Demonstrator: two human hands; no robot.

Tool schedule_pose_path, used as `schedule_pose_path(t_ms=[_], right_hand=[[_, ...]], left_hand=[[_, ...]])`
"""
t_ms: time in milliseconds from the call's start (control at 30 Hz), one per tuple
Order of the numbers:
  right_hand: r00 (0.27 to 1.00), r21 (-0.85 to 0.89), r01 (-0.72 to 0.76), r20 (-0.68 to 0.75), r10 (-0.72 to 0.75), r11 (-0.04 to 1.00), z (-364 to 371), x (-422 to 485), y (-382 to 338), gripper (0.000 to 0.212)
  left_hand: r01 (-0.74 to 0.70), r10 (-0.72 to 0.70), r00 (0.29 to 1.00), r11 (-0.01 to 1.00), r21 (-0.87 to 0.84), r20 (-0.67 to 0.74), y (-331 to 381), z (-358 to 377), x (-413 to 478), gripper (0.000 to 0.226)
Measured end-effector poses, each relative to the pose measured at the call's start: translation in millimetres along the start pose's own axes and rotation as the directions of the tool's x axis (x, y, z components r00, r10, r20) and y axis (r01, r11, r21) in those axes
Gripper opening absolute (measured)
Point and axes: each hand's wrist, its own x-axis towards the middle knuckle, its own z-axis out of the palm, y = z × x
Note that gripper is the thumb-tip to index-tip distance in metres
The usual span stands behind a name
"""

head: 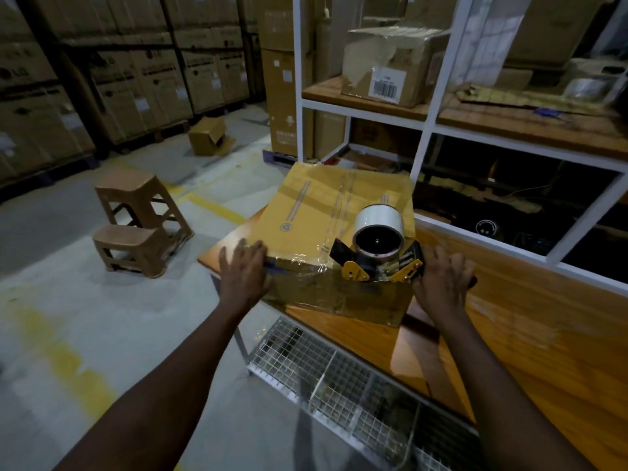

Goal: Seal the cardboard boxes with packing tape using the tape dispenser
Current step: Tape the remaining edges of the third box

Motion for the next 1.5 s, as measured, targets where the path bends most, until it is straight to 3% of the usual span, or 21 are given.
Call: schedule_pose_path(t_ms=[100, 233, 367, 467, 833, 967, 1067, 1200, 1400, 1500], right_hand=[[0.999, -0.001, 0.026, 0.017, -0.026, 1.0, -1, 5, 2, 0.053], [0.999, 0.026, 0.033, 0.039, -0.034, 0.999, 0, 7, 2, 0.051], [0.997, 0.039, 0.032, 0.062, -0.034, 0.999, 1, 7, 5, 0.051], [0.996, 0.061, 0.023, 0.082, -0.028, 0.998, 2, 6, 9, 0.05], [0.995, 0.136, -0.103, 0.013, 0.102, 0.985, -6, -13, 109, 0.054], [0.992, 0.154, -0.122, 0.033, 0.118, 0.981, -4, -15, 109, 0.053], [0.994, 0.142, -0.111, 0.021, 0.109, 0.984, -4, -15, 111, 0.053], [0.992, 0.127, -0.116, 0.057, 0.109, 0.985, -6, -15, 107, 0.05], [0.976, 0.163, -0.213, 0.072, 0.204, 0.963, -7, -39, 127, 0.057], [0.966, 0.136, -0.254, 0.086, 0.244, 0.958, -8, -50, 143, 0.055]], left_hand=[[-0.208, 0.212, 0.971, 0.977, -0.053, 0.11, 49, -4, -7, 0.079], [-0.318, 0.327, 0.932, 0.945, -0.078, 0.158, 89, 2, 1, 0.074], [-0.261, 0.272, 0.95, 0.961, -0.089, 0.154, 102, 7, 12, 0.059], [-0.226, 0.232, 0.973, 0.963, -0.149, 0.021, 103, 14, 10, 0.046], [-0.149, 0.138, 0.988, 0.97, -0.191, -0.072, 107, 23, 4, 0.051], [-0.251, 0.243, 0.968, 0.951, -0.18, -0.064, 143, 15, 6, 0.068], [-0.327, 0.331, 0.944, 0.927, -0.182, -0.009, 175, 18, 12, 0.059], [-0.334, 0.323, 0.943, 0.92, -0.207, -0.086, 173, 25, 7, 0.044], [-0.318, 0.297, 0.948, 0.915, -0.25, -0.118, 170, 23, 6, 0.044], [-0.266, 0.257, 0.964, 0.922, -0.281, -0.069, 165, 25, 6, 0.051]])
